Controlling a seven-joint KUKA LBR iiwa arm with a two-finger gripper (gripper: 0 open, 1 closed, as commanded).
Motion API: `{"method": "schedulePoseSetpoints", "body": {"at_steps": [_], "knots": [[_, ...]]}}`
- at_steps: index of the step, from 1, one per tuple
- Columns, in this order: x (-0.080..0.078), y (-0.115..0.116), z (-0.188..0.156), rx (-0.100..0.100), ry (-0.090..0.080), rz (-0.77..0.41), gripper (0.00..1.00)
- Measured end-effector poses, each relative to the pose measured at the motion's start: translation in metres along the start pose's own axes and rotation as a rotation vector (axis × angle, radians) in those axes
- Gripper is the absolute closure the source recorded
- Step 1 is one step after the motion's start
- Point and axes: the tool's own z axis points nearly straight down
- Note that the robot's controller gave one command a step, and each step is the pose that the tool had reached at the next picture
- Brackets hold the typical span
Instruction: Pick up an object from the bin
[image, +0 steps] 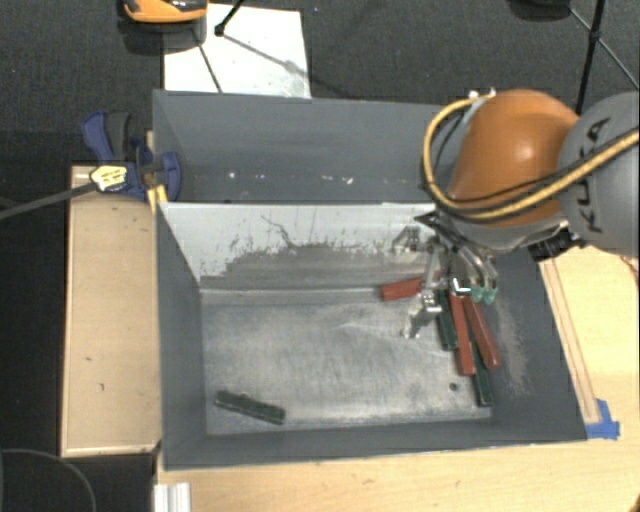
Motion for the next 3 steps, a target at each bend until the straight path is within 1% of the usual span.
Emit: {"method": "schedulePoseSetpoints", "body": {"at_steps": [1, 2, 3], "knots": [[-0.002, 0.000, -0.004, 0.000, -0.008, 0.000, 0.00], [-0.008, -0.017, 0.004, -0.002, -0.009, 0.218, 0.00], [-0.008, -0.034, 0.012, -0.001, -0.005, 0.375, 0.00]]}}
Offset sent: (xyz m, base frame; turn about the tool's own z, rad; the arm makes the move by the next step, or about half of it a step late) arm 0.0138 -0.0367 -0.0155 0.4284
